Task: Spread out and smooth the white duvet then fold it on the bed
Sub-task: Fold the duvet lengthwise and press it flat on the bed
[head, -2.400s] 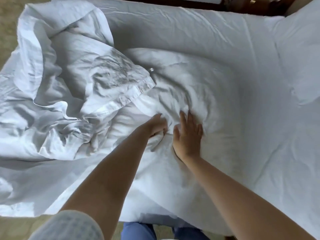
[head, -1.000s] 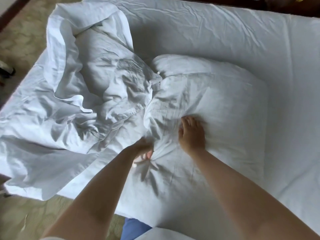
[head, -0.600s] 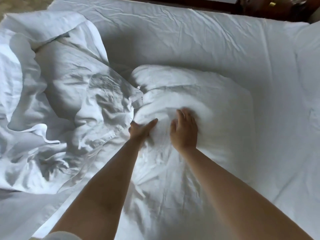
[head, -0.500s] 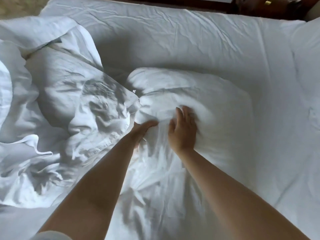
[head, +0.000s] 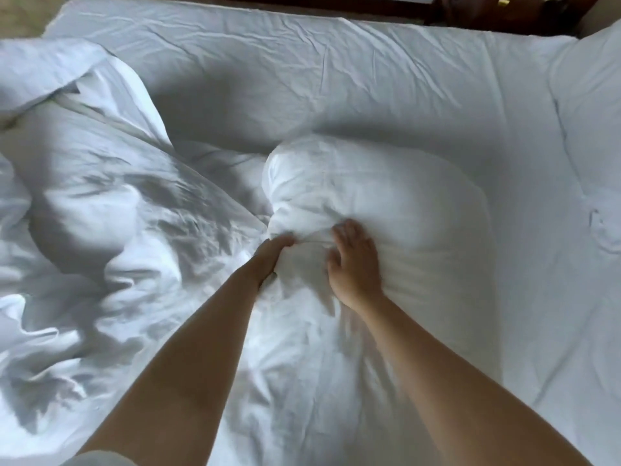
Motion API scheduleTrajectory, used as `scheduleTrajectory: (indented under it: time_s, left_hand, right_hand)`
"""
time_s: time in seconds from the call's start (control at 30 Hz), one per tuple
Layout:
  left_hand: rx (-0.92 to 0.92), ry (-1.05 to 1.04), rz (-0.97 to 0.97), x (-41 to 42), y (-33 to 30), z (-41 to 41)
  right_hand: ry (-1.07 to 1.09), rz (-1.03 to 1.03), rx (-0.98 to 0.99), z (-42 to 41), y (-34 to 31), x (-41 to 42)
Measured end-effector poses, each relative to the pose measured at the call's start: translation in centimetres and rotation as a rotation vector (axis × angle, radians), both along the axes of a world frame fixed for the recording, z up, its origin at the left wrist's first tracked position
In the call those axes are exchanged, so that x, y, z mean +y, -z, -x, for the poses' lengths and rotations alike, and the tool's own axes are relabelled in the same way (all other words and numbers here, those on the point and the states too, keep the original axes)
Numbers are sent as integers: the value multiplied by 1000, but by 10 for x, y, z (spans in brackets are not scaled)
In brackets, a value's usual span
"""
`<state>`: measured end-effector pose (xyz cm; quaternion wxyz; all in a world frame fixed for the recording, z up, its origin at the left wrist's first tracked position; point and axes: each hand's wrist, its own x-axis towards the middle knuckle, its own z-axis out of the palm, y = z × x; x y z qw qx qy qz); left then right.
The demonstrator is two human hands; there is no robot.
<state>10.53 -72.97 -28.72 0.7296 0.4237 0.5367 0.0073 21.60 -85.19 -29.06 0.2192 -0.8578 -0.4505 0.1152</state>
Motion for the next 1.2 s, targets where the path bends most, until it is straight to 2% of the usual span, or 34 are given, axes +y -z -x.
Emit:
scheduleTrajectory:
  time_s: [0.07,0.13,0.23,0.33,0.43,0.5,0.6,0.67,0.73,0.8,0.9,0.93,0.97,1.07,1.1,1.2]
  left_hand:
    - [29,-10,-30,-5,5,27]
    - [23,116,-2,-20,-3,46]
    - [122,280,38,-44,-18,73]
    - [119,244,57,-67,-31,97]
    - [180,323,14,-86,-35,117]
    - [129,327,86,-97,-42,129]
    - [139,433,51,-118,-42,149]
    - [181,479,1,-138,-39,161]
    - [213,459,5,-154,-42,171]
    - [211,357,79,-160,-48,179]
    - [32,127,137,-169,-59,182]
    - [24,82,135,-173,-59,183]
    - [40,52,96,-177,-50,186]
    - [252,187,-185,-192,-10,204]
    - [267,191,-183,-200,-8,210]
    - [228,240,59,-217,-22,224]
  right_hand:
    - [-105,42,1,6,14,-2]
    - [-71,14,32,12,13,-2]
    - [-36,-36,60,25,11,-10]
    - [-43,-21,91,39,8,-30]
    - [-70,145,161,59,-4,-54]
    - [-65,168,167,74,-9,-73]
    - [-114,195,100,97,-12,-104]
    - [-163,306,87,107,-18,-123]
    - [-191,365,73,111,-23,-136]
    - [-202,335,96,114,-33,-145]
    - [-109,86,76,118,-46,-153]
    - [-86,30,51,118,-47,-155]
    - [-120,60,37,120,-47,-158]
    - [-352,309,8,139,-28,-176]
    - [-384,327,-6,146,-23,-182]
    - [-329,293,16,165,-19,-186]
